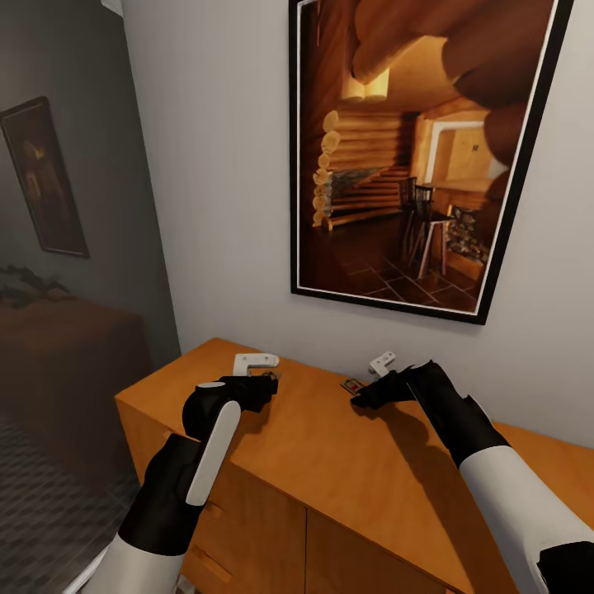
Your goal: Take the four mousetraps from the cabinet in the bathroom and place them on the bathroom floor. Make sure all four end up on the same floor surface, and ensure that at least two of them are either under or directly next to the same bathroom sink.
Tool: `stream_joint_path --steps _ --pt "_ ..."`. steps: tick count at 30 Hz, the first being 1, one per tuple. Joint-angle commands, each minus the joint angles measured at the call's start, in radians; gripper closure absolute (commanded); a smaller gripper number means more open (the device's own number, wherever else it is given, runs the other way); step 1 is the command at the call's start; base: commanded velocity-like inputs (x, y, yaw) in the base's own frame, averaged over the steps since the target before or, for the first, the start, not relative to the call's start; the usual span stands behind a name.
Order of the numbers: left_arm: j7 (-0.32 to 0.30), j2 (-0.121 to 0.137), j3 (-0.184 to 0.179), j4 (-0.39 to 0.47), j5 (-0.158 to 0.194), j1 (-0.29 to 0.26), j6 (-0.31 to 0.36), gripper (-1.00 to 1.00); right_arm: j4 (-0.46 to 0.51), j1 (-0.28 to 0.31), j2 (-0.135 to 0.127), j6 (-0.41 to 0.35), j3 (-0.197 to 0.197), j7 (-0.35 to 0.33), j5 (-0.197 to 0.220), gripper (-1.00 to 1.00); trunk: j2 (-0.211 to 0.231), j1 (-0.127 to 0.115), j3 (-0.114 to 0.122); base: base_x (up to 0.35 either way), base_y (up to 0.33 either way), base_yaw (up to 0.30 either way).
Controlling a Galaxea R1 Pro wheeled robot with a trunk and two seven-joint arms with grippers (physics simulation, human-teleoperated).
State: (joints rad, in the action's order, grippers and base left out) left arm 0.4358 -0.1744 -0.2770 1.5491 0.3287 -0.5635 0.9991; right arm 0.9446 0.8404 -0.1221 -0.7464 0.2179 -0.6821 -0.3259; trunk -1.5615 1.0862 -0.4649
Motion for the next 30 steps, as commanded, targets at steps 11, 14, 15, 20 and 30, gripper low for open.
stream_joint_path --steps 11,14,15,20,30 --pt "0.011 0.0 -0.001 0.001 0.01 -0.001 0.003 1.0 -0.035 0.0 -0.001 0.001 0.003 -0.008 -0.015 -1.0 0.0 0.0 -0.001 0.0 0.0 0.0" --pt "0.011 0.0 -0.001 0.0 0.01 -0.001 0.004 1.0 -0.035 0.0 -0.001 0.001 0.003 -0.008 -0.015 -1.0 0.0 0.0 -0.001 0.0 0.0 0.0" --pt "0.011 0.0 -0.001 0.0 0.01 -0.001 0.003 1.0 -0.035 0.0 -0.001 0.001 0.003 -0.008 -0.015 -1.0 0.0 0.0 -0.001 0.0 0.0 0.0" --pt "0.011 0.0 -0.001 0.0 0.01 -0.001 0.004 1.0 -0.036 0.0 -0.001 0.001 0.003 -0.008 -0.015 1.0 0.0 0.0 -0.001 0.0 0.0 0.0" --pt "0.011 0.0 -0.001 0.0 0.01 -0.001 0.004 1.0 -0.039 0.0 -0.001 0.001 0.003 -0.007 -0.015 1.0 0.0 0.0 -0.001 0.0 0.0 0.0"
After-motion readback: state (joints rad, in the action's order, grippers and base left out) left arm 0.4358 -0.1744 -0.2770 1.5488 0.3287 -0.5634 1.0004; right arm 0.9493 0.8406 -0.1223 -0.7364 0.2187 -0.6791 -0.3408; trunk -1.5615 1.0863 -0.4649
